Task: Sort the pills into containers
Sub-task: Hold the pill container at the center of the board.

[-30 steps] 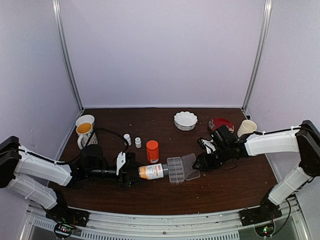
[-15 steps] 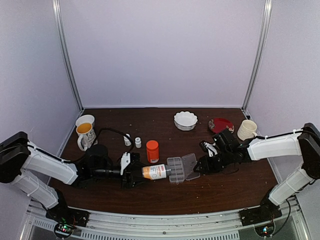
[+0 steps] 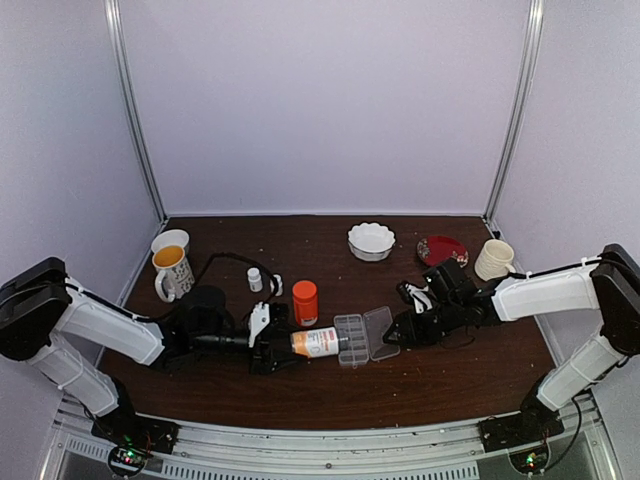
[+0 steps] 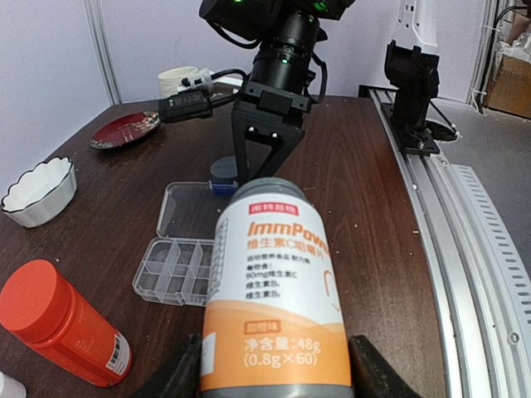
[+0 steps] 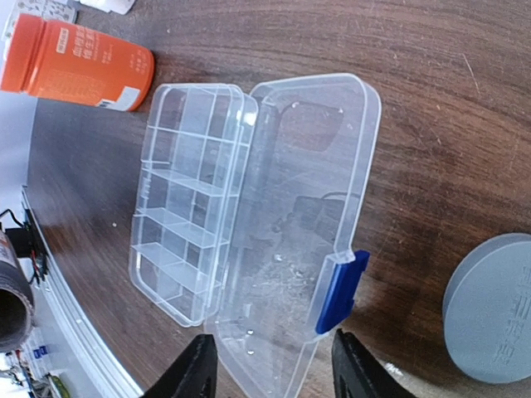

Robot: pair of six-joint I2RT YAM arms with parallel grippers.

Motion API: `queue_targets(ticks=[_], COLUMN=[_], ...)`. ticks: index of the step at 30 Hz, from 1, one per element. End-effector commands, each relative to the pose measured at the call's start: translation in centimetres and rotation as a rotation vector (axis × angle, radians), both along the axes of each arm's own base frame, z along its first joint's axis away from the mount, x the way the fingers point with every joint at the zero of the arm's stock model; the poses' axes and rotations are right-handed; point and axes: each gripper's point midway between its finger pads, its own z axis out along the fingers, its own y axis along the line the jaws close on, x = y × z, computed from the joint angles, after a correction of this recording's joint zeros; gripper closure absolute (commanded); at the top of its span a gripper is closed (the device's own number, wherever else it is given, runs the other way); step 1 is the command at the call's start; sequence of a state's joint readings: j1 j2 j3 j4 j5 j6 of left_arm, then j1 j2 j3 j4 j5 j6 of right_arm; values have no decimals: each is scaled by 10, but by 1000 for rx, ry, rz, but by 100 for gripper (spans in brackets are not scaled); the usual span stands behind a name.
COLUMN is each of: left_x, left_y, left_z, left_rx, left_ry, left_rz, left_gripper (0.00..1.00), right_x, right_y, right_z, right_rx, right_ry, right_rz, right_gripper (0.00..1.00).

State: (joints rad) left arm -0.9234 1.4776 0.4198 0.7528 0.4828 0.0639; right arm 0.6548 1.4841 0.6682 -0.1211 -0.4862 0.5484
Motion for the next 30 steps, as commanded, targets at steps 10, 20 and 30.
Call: queue_targets(ticks=[10,20,30], left_x=[6,11,22], left_y=[-19,-28,-33], left_z=[5,-16,-18], left_rx=[9,126,162], left_ry=[-32,7,30], left_rz=[-28,-12,27], left_gripper=[100,100,100], right_x=[-2,0,0], right_y=[1,0,2], right_z=[-5,0,4], right_rx=[-2,-17,-28], right_ry=[-8,-27,-43], right_rz=[4,12,26], right_gripper=[71,82,89])
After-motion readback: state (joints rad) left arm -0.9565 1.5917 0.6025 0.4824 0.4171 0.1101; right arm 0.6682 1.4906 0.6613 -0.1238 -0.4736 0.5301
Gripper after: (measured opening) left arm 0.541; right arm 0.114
